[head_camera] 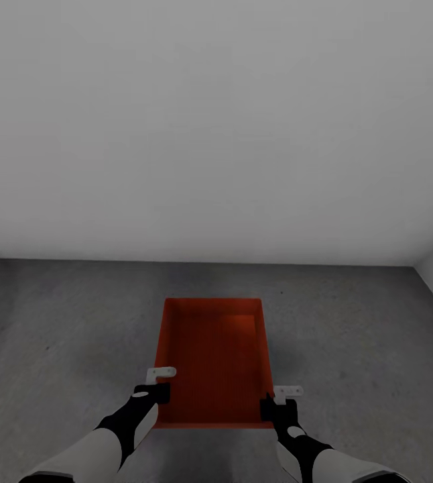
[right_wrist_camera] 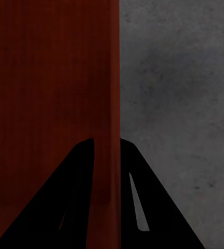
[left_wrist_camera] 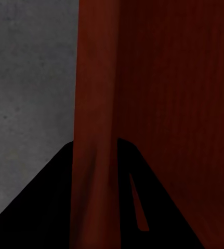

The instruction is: Move the two storage containers from the living room to the garage. In the garage, place one container on the floor and stack the other container on top of it (either order is fine).

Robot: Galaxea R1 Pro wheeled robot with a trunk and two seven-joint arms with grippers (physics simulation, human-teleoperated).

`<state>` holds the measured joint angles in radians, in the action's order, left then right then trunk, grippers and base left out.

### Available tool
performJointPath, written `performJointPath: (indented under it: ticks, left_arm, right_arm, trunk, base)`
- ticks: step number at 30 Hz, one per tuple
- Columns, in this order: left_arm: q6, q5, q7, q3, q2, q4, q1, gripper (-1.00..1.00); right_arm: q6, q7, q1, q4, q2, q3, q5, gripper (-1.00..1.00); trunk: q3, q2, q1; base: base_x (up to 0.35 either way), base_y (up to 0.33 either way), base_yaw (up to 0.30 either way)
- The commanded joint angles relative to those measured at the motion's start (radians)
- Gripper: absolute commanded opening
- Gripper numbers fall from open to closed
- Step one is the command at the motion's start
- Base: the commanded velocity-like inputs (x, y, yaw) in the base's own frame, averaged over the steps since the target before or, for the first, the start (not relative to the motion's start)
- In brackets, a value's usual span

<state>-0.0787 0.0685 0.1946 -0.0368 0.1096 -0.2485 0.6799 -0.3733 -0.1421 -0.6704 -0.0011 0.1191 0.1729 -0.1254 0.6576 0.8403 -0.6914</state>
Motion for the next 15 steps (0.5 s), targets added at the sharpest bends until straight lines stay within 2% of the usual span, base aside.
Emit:
performJointPath:
  ticks: [1, 12, 15]
  left_arm:
    - [-0.007, 0.01, 0.011, 0.073, -0.001, -0.006, 0.001, -1.0]
    - [-0.007, 0.01, 0.011, 0.073, -0.001, -0.006, 0.001, -1.0]
    - [-0.007, 0.01, 0.011, 0.073, -0.001, -0.006, 0.001, -1.0]
  right_arm:
    - [-0.009, -0.01, 0.0, 0.006, -0.003, -0.036, -0.037, -1.0]
    - [-0.009, -0.01, 0.0, 0.006, -0.002, -0.036, -0.037, -1.0]
    - [-0.009, -0.01, 0.0, 0.006, -0.002, -0.036, -0.037, -1.0]
  trunk:
    - [0.001, 0.001, 0.0]
    - [0.001, 0.001, 0.0]
    - [0.01, 0.022, -0.012]
  base:
    - [0.0, 0.0, 0.0]
    - [0.0, 0.0, 0.0]
    - [0.0, 0.0, 0.0]
